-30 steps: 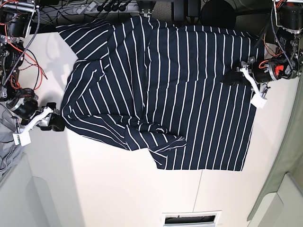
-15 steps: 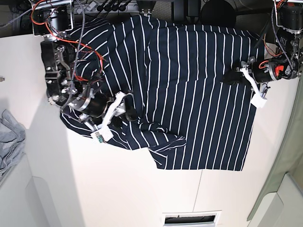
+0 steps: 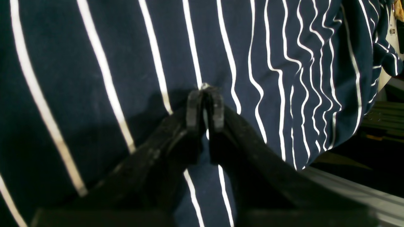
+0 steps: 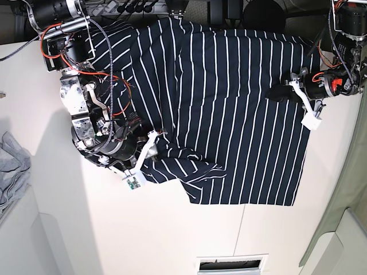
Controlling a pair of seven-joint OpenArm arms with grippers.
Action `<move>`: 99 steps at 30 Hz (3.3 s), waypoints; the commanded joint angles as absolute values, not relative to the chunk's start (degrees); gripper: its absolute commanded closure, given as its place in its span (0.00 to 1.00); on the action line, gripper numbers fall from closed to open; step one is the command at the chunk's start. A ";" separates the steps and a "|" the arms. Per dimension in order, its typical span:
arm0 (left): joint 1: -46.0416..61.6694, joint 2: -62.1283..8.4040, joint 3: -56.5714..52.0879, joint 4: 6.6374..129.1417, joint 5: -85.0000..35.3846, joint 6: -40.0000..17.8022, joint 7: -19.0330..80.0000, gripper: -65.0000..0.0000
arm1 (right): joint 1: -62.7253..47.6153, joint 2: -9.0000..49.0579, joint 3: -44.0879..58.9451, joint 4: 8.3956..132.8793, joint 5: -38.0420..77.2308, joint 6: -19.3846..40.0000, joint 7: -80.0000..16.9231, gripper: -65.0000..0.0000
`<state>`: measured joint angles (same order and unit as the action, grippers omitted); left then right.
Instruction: Layout the t-shirt on the table in an organized manner, then fold the t-shirt properly
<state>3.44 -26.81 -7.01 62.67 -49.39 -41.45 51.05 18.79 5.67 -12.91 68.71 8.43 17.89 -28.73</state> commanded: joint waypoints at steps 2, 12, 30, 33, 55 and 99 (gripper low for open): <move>3.81 -27.31 -6.66 62.57 -45.17 -40.00 54.06 0.91 | 21.10 5.63 -12.82 66.74 8.78 17.78 -26.52 0.84; 3.44 -27.53 -6.66 62.61 -49.21 -40.00 57.36 0.91 | 30.20 10.37 -12.27 65.12 1.91 17.87 -24.23 1.00; -0.14 -29.12 -6.66 62.63 -53.52 -40.00 60.25 0.90 | 26.02 13.47 6.70 71.44 17.87 17.10 -43.35 0.53; -0.16 -31.55 -6.68 62.65 -56.62 -40.00 60.25 0.78 | 19.92 13.47 11.05 78.61 23.53 19.66 -46.28 0.53; -0.12 -38.61 -6.76 62.72 -57.14 -40.00 56.93 0.71 | -0.03 11.73 21.02 74.41 34.74 27.07 -42.76 0.53; 0.16 -33.95 -6.66 62.61 -43.88 -40.00 51.20 0.71 | -2.26 20.75 34.89 79.92 38.81 29.30 -38.89 0.45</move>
<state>0.45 -32.91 -6.44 62.28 -45.45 -40.77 50.33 -2.96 19.84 34.44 79.18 38.00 29.15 -39.66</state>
